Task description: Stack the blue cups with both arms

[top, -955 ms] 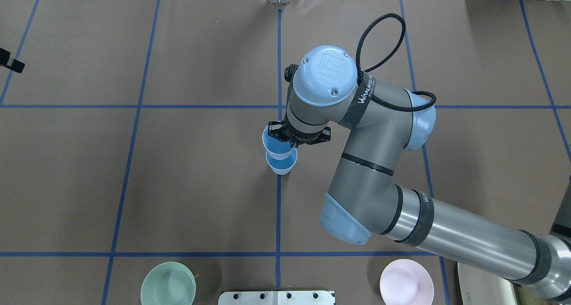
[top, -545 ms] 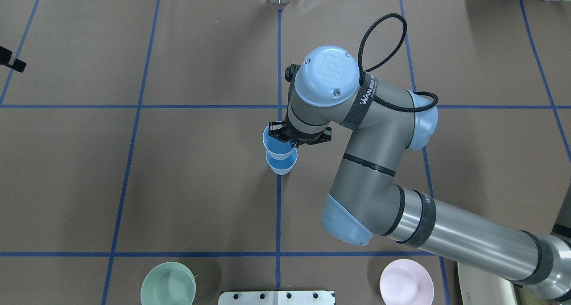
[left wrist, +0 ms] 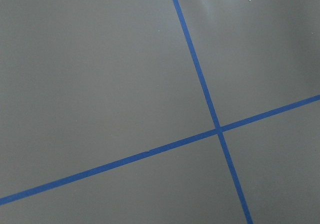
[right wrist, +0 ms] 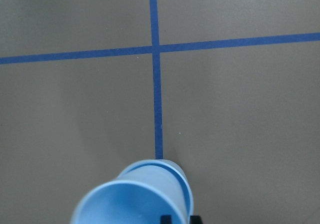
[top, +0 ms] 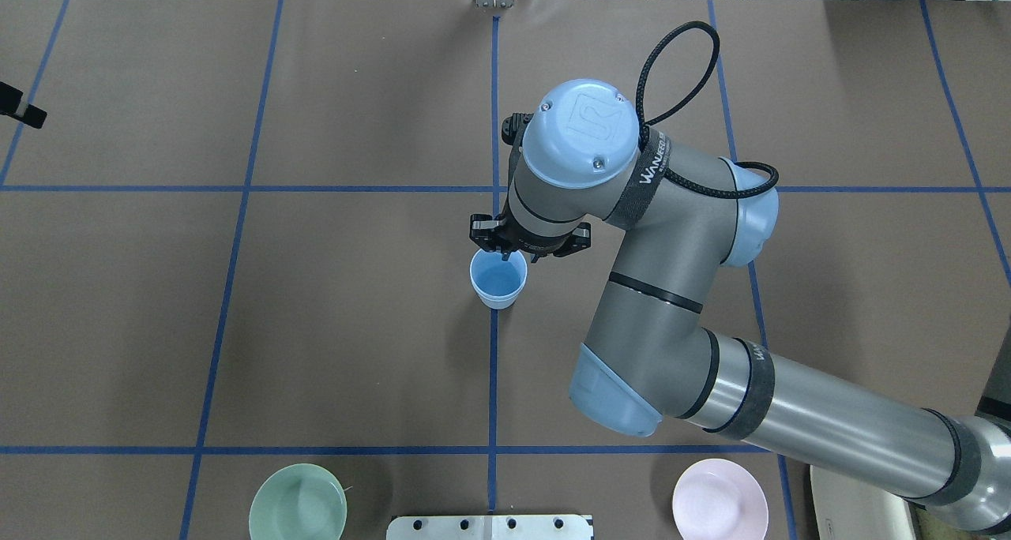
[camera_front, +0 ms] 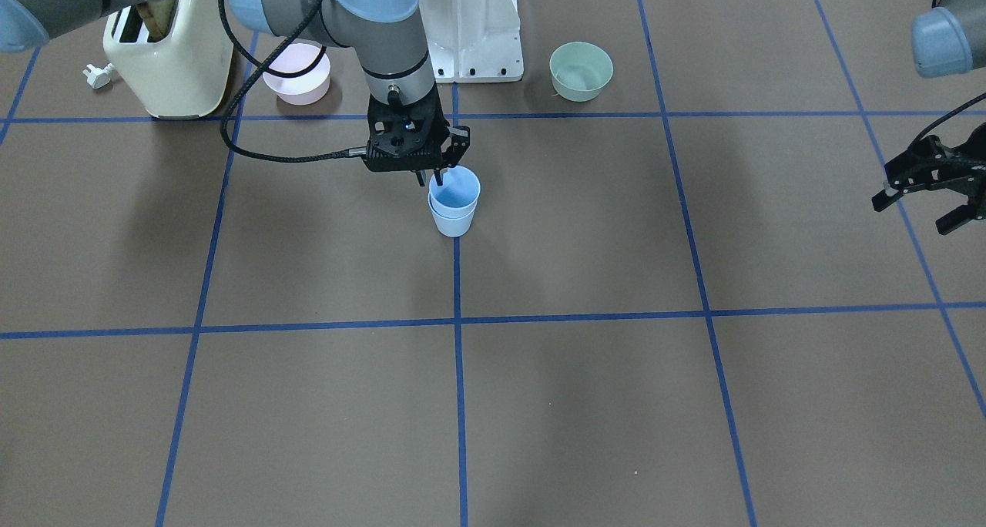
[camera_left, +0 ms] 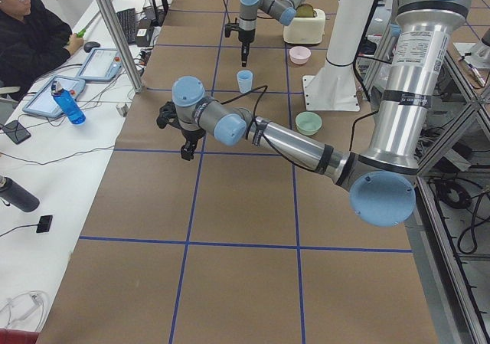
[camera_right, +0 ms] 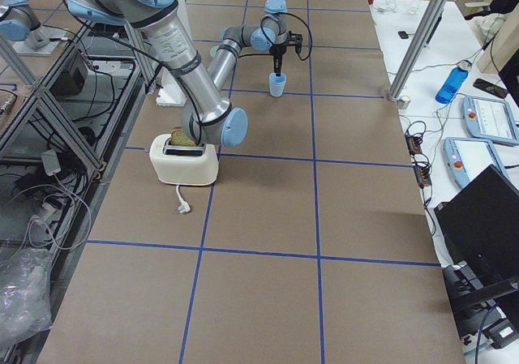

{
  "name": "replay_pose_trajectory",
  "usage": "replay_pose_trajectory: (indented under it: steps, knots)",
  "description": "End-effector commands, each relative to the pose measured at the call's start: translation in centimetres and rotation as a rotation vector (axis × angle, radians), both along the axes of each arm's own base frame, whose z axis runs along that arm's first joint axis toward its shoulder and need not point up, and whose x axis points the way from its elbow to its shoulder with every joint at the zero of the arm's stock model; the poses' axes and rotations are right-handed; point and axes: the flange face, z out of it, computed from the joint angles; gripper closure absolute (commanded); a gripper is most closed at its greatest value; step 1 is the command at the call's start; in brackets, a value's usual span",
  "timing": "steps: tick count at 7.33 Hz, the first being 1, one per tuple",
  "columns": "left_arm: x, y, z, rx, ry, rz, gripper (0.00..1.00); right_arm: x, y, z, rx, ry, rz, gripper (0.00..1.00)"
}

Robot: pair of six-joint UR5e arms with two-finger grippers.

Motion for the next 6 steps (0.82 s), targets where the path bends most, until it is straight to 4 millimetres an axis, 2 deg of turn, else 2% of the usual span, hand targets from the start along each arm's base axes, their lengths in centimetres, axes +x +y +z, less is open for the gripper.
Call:
replay_pose_trajectory:
  steps: [1, 2, 3, 4, 5, 6]
  knots:
    - [0.0, 0.0, -0.1, 0.002, 0.001, 0.0, 0.02, 0.3, 0.2, -0.4, 0.004, -0.01, -0.002, 0.01]
    - [0.0, 0.0, -0.2, 0.002, 0.002, 0.001, 0.02, 1.5, 0.4, -0.6, 0.016, -0.024, 0.008, 0.0]
    - [0.0, 0.0, -0.2, 0.003, 0.003, 0.001, 0.02, 4.0, -2.2, -0.5, 0.026, -0.024, 0.044, 0.0]
    - [0.0, 0.1, -0.1, 0.002, 0.004, 0.002, 0.02, 7.7, -5.6, -0.3, 0.055, -0.023, 0.07, 0.0]
    - [-0.1, 0.2, 0.1, 0.001, 0.003, 0.001, 0.02, 13.0, -9.5, -0.1, 0.064, -0.047, 0.062, 0.0]
    - [-0.4, 0.3, 0.4, -0.001, 0.002, -0.003, 0.02, 19.0, -12.6, 2.3, 0.067, -0.051, 0.058, 0.0]
